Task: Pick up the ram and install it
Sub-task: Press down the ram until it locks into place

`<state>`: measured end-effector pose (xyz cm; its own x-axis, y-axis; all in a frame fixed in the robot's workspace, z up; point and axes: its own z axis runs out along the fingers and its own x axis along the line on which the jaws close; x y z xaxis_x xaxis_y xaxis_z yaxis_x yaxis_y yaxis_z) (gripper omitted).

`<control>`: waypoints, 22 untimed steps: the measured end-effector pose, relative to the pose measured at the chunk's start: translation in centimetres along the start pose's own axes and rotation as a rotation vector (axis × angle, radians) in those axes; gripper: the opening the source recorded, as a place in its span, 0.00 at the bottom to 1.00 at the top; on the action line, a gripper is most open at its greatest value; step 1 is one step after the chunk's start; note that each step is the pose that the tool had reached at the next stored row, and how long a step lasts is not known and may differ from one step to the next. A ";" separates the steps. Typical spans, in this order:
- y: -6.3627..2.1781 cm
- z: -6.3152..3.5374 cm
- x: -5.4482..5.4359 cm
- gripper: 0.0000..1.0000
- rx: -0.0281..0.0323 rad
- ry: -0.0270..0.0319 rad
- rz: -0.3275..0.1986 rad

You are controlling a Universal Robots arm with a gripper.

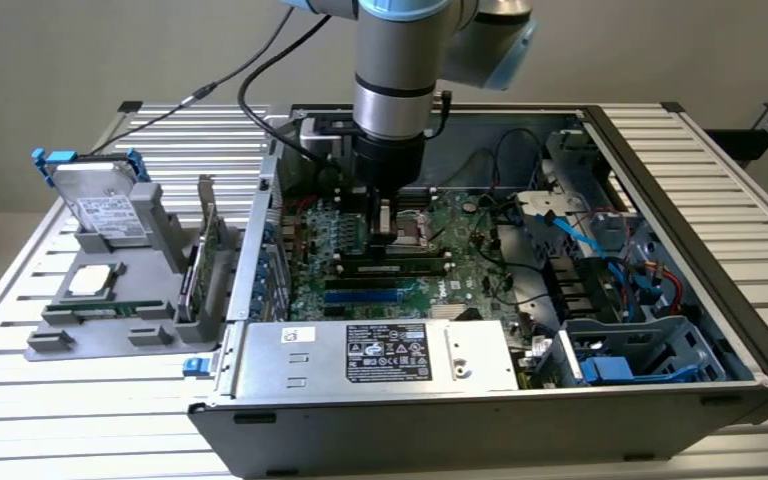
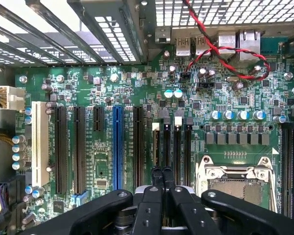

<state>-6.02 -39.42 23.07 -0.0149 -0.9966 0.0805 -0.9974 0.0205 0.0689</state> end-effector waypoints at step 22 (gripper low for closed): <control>-2.52 -0.90 0.5 0.10 -0.0009 -0.0038 0.000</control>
<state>-3.45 -39.88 23.83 -0.0148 -0.9969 0.0767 -0.9974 0.0202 0.0698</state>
